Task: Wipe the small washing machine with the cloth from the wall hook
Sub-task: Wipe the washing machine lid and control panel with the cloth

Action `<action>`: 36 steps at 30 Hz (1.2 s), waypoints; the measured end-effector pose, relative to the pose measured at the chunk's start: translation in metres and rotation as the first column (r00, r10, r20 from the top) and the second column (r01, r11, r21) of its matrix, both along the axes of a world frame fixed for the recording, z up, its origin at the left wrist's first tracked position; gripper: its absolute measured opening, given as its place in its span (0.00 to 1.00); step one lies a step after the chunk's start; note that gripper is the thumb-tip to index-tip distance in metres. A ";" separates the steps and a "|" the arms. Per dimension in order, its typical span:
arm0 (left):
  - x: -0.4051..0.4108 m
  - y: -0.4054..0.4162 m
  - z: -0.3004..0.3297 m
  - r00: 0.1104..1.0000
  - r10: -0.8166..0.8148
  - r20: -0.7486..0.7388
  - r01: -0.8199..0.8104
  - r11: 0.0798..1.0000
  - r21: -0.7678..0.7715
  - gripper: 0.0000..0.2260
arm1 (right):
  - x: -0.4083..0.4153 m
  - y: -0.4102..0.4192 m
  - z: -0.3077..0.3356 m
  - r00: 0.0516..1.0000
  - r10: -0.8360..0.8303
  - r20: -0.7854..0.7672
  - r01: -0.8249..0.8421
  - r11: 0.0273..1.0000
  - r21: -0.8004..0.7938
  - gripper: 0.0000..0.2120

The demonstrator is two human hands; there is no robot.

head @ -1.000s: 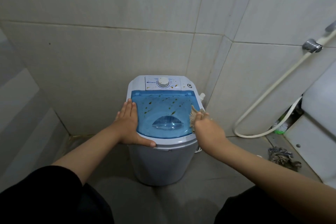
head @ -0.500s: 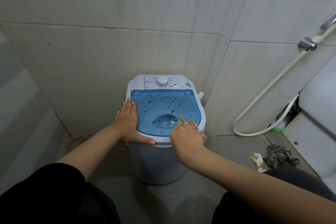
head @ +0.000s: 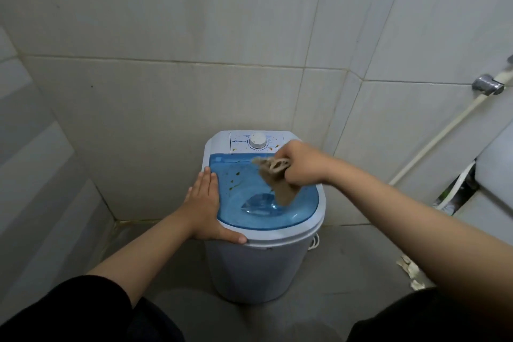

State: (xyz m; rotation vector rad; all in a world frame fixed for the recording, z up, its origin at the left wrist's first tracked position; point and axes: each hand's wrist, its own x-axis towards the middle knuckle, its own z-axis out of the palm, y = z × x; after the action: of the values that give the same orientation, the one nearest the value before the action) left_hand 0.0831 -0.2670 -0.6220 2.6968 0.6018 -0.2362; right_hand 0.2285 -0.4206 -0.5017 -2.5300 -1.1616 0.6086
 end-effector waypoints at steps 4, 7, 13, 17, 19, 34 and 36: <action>-0.001 0.000 -0.001 1.000 -0.008 -0.005 0.008 1.000 -0.003 0.71 | 0.058 0.031 -0.001 0.961 -0.059 0.271 0.029 0.993 0.113 0.15; 0.000 0.000 -0.001 1.000 -0.002 -0.011 0.002 1.000 -0.008 0.70 | 0.092 0.058 -0.016 0.881 -0.001 0.473 -0.055 0.993 0.104 0.19; 0.000 -0.001 -0.002 1.000 0.000 0.008 0.001 1.000 -0.012 0.70 | 0.116 0.086 -0.057 0.786 0.211 0.581 -0.151 0.977 -0.151 0.23; 0.000 0.001 -0.001 1.000 0.005 0.014 -0.005 1.000 -0.004 0.70 | 0.116 0.090 -0.076 0.697 0.292 0.655 -0.142 0.952 -0.273 0.27; -0.001 0.001 -0.002 1.000 0.003 0.011 -0.003 1.000 0.000 0.70 | 0.116 0.086 -0.077 0.667 0.331 0.667 -0.149 0.937 -0.316 0.28; -0.001 0.000 0.001 1.000 0.006 -0.013 -0.006 1.000 -0.005 0.71 | 0.099 0.053 -0.063 0.647 0.495 0.580 -0.279 0.862 -0.424 0.26; -0.001 -0.001 0.001 1.000 0.007 -0.014 -0.007 1.000 -0.008 0.70 | 0.103 0.050 -0.057 0.648 0.515 0.561 -0.287 0.848 -0.446 0.28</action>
State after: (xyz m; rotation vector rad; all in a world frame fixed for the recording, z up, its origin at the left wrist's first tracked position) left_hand 0.0818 -0.2679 -0.6209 2.6869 0.6132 -0.2554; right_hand 0.3320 -0.3709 -0.5587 -2.8709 -2.0820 -0.0901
